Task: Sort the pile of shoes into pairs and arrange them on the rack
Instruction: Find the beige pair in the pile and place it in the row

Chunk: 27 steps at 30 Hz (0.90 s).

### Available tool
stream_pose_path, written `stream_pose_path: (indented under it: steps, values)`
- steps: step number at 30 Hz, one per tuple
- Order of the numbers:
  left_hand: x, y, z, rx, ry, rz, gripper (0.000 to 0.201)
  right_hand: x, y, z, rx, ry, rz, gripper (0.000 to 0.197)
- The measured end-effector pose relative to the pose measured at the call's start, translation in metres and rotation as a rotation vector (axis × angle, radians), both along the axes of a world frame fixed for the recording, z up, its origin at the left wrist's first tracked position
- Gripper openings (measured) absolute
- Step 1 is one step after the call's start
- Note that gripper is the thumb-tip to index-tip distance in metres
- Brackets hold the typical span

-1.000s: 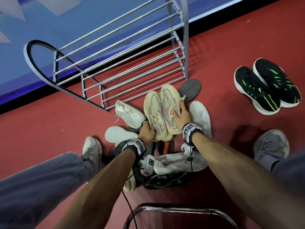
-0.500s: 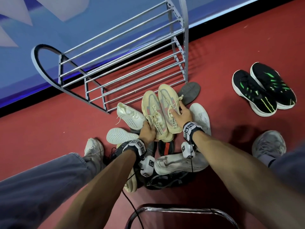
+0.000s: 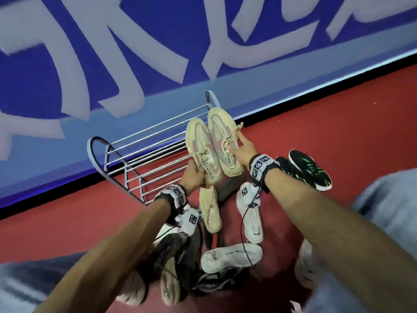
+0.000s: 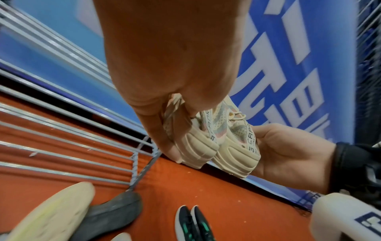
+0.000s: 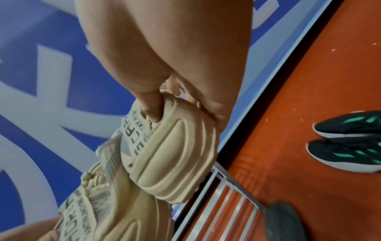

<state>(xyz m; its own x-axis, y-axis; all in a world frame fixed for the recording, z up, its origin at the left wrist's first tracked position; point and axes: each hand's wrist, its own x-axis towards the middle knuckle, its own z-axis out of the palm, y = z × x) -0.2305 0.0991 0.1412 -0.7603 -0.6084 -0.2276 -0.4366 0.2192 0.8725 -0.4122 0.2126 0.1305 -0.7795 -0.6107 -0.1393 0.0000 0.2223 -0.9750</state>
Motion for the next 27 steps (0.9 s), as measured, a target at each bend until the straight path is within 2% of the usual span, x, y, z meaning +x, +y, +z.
stream_pose_path:
  steps: [4, 6, 9, 10, 11, 13, 14, 18, 23, 27]
  values:
    - [-0.027, 0.038, 0.075, -0.027, 0.066, -0.049, 0.018, -0.028, 0.038, 0.068, -0.082, 0.03, -0.04, 0.077]
    - [-0.043, 0.053, 0.098, -0.029, 0.089, -0.055, 0.025, -0.038, 0.053, 0.093, -0.101, 0.015, -0.073, 0.074]
    - [-0.063, 0.074, 0.124, -0.012, 0.104, -0.042, 0.011, -0.054, 0.068, 0.119, -0.112, 0.049, -0.124, 0.07]
    - [-0.069, 0.08, 0.131, 0.002, 0.114, -0.04, 0.01, -0.059, 0.071, 0.128, -0.135, 0.044, -0.132, 0.07]
    - [-0.074, 0.083, 0.137, 0.017, 0.11, -0.045, 0.018, -0.066, 0.073, 0.133, -0.162, 0.036, -0.136, 0.071]
    - [-0.085, 0.082, 0.141, 0.029, 0.107, -0.073, 0.037, -0.073, 0.079, 0.141, -0.196, 0.026, -0.168, 0.073]
    - [-0.089, 0.083, 0.144, 0.028, 0.107, -0.088, 0.039, -0.075, 0.084, 0.145, -0.209, 0.02, -0.183, 0.073]
    - [-0.095, 0.091, 0.146, 0.063, 0.127, -0.131, 0.022, -0.081, 0.094, 0.146, -0.209, 0.011, -0.195, 0.076]
    - [-0.095, 0.098, 0.128, 0.149, 0.083, -0.137, 0.023, -0.077, 0.108, 0.138, -0.199, 0.029, -0.193, 0.074]
    - [-0.092, 0.103, 0.109, 0.147, 0.085, -0.123, 0.017, -0.075, 0.112, 0.123, -0.122, 0.047, -0.199, 0.074]
